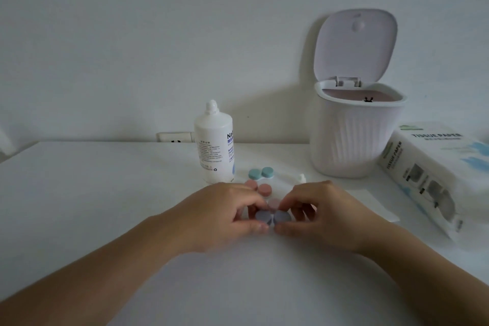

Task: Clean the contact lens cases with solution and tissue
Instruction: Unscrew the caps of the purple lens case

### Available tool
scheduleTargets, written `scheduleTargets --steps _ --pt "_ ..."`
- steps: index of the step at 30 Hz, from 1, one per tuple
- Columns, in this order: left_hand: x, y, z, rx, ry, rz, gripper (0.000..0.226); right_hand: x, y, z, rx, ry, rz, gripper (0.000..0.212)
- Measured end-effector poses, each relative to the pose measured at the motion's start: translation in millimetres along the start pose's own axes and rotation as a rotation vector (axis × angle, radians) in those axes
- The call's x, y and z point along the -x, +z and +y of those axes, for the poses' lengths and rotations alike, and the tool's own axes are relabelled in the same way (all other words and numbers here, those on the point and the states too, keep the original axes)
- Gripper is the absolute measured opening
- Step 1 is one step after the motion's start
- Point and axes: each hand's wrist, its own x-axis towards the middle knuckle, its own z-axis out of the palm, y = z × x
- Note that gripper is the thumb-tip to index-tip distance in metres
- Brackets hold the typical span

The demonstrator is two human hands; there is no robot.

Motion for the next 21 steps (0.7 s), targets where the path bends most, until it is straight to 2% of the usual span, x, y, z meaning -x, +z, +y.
scheduleTargets --steps 6,10,16,21 --pt "7 7 -4 0.0 0.093 0.051 0.017 0 4 -6 0.024 0.005 -0.038 0.038" --pt "5 9 -7 -0.039 0.095 0.012 0.029 1 6 -9 0.026 0.001 -0.085 0.031" --pt "5 8 -6 -0.042 0.093 -0.035 0.02 0 10 -12 0.05 -0.014 -0.123 0.018" --pt "6 8 -5 -0.029 0.081 -0.041 0.021 2 8 -14 0.077 -0.063 -0.141 0.016"
